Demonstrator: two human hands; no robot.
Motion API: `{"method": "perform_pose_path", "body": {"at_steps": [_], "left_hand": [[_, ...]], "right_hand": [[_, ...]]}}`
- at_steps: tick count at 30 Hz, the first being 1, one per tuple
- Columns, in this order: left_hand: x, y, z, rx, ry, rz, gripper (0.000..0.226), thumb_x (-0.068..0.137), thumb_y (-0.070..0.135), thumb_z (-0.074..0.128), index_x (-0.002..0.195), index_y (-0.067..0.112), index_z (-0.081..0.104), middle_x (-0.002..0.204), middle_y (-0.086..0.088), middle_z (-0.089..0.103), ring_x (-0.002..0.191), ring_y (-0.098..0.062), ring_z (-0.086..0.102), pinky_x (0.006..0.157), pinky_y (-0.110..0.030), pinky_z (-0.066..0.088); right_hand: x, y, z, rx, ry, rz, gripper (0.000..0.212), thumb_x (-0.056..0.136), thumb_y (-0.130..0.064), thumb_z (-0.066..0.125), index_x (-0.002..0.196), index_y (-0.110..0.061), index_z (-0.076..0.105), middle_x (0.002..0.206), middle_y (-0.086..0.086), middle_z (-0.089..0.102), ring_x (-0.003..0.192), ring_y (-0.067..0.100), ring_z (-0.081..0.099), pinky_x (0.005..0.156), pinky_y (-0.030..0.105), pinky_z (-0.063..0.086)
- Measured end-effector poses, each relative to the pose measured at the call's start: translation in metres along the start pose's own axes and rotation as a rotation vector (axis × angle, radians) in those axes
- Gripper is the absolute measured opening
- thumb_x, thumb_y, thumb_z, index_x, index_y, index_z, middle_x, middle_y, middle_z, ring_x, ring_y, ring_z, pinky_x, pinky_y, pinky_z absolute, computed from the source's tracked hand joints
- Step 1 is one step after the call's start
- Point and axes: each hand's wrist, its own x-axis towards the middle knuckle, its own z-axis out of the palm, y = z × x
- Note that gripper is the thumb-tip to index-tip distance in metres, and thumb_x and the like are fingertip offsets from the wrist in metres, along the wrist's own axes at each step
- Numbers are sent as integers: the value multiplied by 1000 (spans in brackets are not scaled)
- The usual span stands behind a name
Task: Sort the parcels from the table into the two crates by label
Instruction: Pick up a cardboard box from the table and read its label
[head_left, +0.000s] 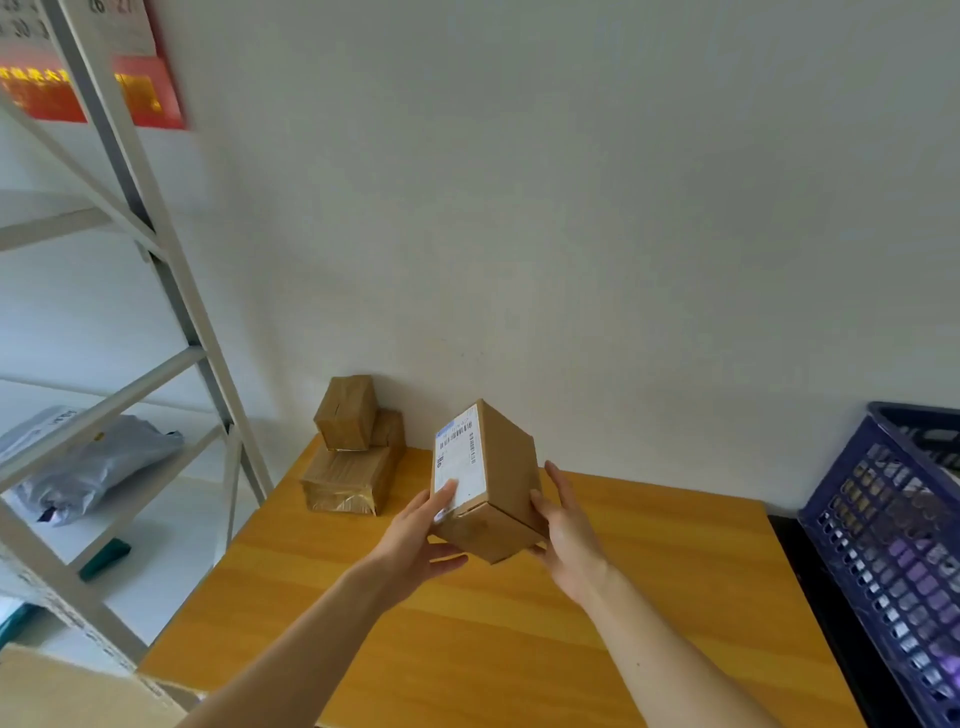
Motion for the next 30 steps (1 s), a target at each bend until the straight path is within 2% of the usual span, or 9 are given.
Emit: {"method": "perform_pose_path", "body": {"at_steps": [2, 5, 10, 11, 13, 15, 17, 22, 30], "left_hand": [[-4, 7, -4, 27, 9, 28, 64, 78, 49, 68, 135, 30, 46, 125, -8, 61, 105, -31, 67, 92, -48, 53], [-12, 16, -10, 67, 9, 78, 60, 79, 46, 70, 133, 32, 47, 121, -7, 64, 103, -29, 68, 93, -48, 53], [-24, 28, -22, 106, 55, 165, 56, 84, 30, 71, 134, 26, 46, 115, -6, 67, 96, -27, 70, 86, -47, 57], [-27, 29, -26, 128, 58, 181, 58, 83, 29, 73, 134, 27, 46, 114, -3, 68, 96, -26, 71, 86, -48, 56], [-32, 32, -35, 182, 59, 214, 62, 81, 27, 75, 134, 32, 46, 118, 3, 67, 98, -21, 70, 88, -48, 56], [-38, 37, -44, 234, 59, 243, 63, 80, 25, 76, 133, 38, 45, 123, 6, 63, 101, -18, 69, 89, -46, 56], [-44, 40, -53, 256, 52, 258, 62, 81, 22, 75, 132, 40, 45, 125, 6, 62, 103, -17, 68, 87, -44, 57], [-59, 40, -71, 245, 35, 272, 66, 81, 18, 75, 136, 36, 45, 128, 5, 60, 105, -20, 67, 86, -44, 57], [-77, 33, -86, 223, -6, 267, 55, 85, 16, 70, 128, 42, 46, 128, 4, 60, 105, -20, 66, 86, -41, 57]], "right_hand": [[-2, -5, 9, -105, -4, -57, 37, 102, -23, 46, 133, -42, 49, 125, -4, 64, 113, 18, 60, 84, 37, 53], [-5, -10, 22, -197, -54, -105, 39, 98, -34, 52, 136, -39, 48, 126, -8, 64, 115, 13, 59, 102, 43, 47], [-12, -16, 45, -307, -204, -82, 58, 82, -64, 58, 134, -40, 51, 121, -12, 67, 110, 9, 64, 100, 38, 48], [-14, -16, 50, -322, -230, -82, 59, 81, -63, 59, 134, -39, 50, 121, -11, 67, 108, 9, 65, 96, 34, 50], [-18, -14, 57, -333, -248, -105, 48, 88, -45, 62, 134, -35, 50, 118, -10, 68, 104, 9, 66, 89, 30, 53], [-19, -9, 61, -319, -237, -127, 52, 89, -23, 66, 136, -32, 48, 117, -10, 69, 106, 12, 66, 95, 35, 52], [-20, -5, 65, -313, -223, -142, 64, 86, -14, 69, 141, -32, 43, 120, -8, 68, 111, 15, 64, 101, 42, 49], [-25, 4, 80, -329, -198, -171, 72, 84, -8, 70, 144, -32, 38, 123, -6, 66, 116, 17, 60, 103, 46, 47], [-47, 22, 97, -300, -150, -165, 73, 82, -9, 70, 143, -34, 39, 124, -7, 64, 119, 15, 58, 105, 44, 45]]}}
